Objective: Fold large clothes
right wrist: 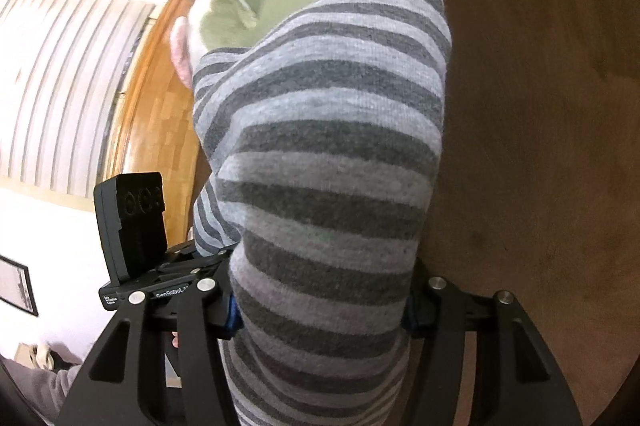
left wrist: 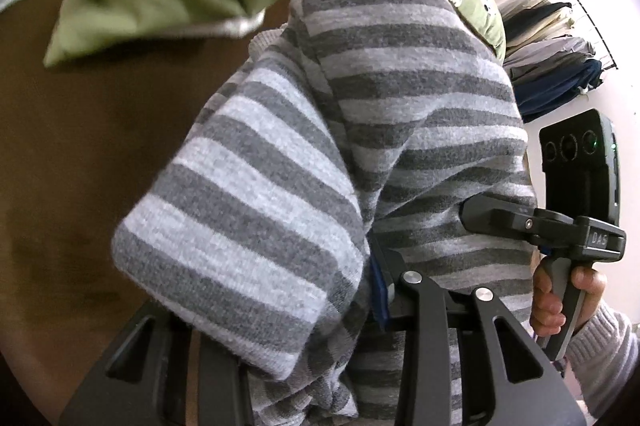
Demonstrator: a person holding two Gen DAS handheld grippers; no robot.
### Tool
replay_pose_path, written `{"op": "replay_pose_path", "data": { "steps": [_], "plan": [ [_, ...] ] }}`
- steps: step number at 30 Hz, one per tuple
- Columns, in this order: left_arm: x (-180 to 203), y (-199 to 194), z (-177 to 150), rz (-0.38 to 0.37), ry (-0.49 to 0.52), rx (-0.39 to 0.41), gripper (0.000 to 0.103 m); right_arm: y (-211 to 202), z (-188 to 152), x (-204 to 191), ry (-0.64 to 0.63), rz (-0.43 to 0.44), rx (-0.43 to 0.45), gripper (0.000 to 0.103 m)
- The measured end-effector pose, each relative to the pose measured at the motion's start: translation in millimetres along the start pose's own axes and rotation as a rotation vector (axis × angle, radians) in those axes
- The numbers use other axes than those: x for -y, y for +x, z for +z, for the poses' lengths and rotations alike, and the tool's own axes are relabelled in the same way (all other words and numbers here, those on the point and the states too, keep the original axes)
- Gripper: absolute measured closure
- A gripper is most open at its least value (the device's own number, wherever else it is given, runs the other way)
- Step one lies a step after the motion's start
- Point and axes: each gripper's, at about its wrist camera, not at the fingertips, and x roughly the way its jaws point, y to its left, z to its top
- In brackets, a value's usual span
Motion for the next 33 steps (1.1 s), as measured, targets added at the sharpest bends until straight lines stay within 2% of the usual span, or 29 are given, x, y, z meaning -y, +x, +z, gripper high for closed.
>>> {"op": "replay_pose_path", "data": {
  "steps": [8,14,18,22,33],
  "plan": [
    [49,-103,12,0.033,0.066,0.061,0.065,-69,4,-80,-0.062,0.040,0.047,0.046],
    [80,-166,0,0.047,0.077,0.099,0.065,-116,-8,-122,-0.105,0.054,0.049,0.046],
    [91,-182,-10,0.048,0.053,0.122,0.065,-129,-22,-136,-0.138,0.059,0.059,0.046],
    [88,-189,-11,0.052,0.047,0.129,0.065,-121,-16,-138,-0.147,0.060,0.061,0.047],
    [64,-200,27,0.063,0.063,0.158,0.065,-106,6,-154,-0.182,0.065,0.072,0.047]
  ]
}}
